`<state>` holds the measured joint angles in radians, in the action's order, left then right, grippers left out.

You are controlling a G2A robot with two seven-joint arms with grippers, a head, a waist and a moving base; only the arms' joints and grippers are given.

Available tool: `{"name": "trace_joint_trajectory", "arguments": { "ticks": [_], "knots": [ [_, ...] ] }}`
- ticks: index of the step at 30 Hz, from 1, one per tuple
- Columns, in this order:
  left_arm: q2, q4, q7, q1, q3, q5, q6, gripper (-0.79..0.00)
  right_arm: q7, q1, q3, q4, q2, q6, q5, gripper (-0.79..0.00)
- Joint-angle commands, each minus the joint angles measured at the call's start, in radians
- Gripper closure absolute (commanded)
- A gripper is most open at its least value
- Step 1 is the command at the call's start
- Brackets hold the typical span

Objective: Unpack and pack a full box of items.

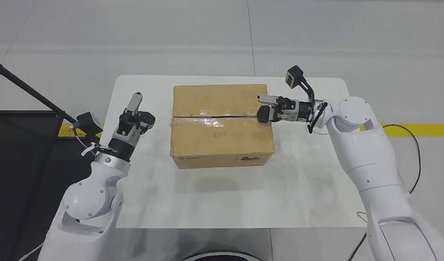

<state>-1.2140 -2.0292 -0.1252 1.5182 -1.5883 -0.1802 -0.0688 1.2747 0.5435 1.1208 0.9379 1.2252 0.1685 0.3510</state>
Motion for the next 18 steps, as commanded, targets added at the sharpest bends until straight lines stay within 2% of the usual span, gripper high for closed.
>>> {"name": "trace_joint_trajectory", "arguments": {
  "ticks": [1, 4, 8, 15, 18],
  "knots": [
    [0.000, 0.000, 0.000, 0.000, 0.000, 0.000, 0.000, -0.785, 0.000, 0.000, 0.000, 0.000, 0.000, 0.000, 0.000, -0.785],
    [-0.002, 0.002, 0.014, 0.004, 0.000, -0.005, -0.002, -0.785, 0.000, 0.000, 0.000, 0.000, 0.000, 0.000, 0.000, -0.785],
    [-0.009, 0.034, 0.068, 0.053, 0.005, -0.061, -0.026, -0.785, 0.000, 0.000, 0.000, 0.000, 0.000, 0.000, 0.000, -0.785],
    [-0.018, 0.092, 0.074, 0.150, 0.012, -0.167, -0.032, -0.785, 0.000, 0.000, 0.000, 0.000, 0.000, 0.000, 0.000, -0.785],
    [-0.020, 0.132, 0.086, 0.159, 0.013, -0.165, -0.040, -0.785, 0.000, 0.000, 0.000, 0.000, 0.000, 0.000, 0.000, -0.785]
  ]
}}
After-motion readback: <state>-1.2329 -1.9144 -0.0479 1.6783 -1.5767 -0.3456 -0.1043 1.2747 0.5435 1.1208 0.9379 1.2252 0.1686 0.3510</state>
